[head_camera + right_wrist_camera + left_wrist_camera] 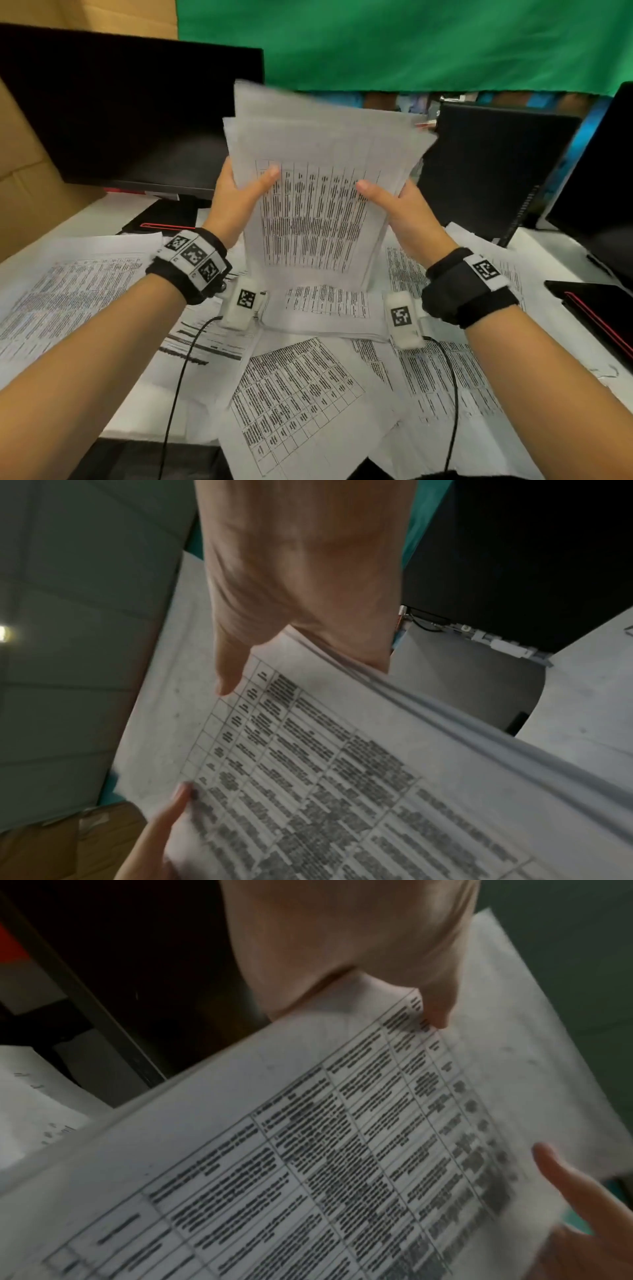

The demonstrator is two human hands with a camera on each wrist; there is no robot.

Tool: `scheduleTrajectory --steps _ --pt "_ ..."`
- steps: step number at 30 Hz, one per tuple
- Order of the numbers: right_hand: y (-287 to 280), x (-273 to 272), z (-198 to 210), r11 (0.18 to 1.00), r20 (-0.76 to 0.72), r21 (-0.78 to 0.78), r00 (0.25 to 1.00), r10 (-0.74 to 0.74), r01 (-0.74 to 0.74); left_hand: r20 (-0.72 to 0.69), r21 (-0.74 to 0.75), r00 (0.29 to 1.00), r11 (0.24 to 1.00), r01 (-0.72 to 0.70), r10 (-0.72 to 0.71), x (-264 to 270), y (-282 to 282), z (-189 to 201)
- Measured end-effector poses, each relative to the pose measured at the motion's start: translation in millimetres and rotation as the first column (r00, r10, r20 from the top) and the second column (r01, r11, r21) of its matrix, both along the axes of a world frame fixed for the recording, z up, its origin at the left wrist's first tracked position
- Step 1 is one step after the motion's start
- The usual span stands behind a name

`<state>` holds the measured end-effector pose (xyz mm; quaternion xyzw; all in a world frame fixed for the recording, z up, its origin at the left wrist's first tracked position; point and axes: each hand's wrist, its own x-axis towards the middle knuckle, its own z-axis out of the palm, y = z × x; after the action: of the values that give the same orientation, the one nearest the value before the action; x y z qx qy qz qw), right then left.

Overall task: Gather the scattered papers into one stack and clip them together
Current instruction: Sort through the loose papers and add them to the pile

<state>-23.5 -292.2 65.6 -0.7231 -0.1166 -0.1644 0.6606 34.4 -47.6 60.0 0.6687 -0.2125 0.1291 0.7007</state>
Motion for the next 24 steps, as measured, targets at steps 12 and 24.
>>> scheduleTrajectory --steps 12,24 --pt "12 -6 10 0.997 -0.019 0.069 0.999 -0.035 0.036 -0.032 0.004 0.982 0.983 0.185 -0.185 -6 -11 8" --pt "10 11 -60 0.973 -0.404 0.203 0.896 0.183 -0.107 -0.351 -0.148 0.929 0.974 -0.175 0.114 14 -21 -46"
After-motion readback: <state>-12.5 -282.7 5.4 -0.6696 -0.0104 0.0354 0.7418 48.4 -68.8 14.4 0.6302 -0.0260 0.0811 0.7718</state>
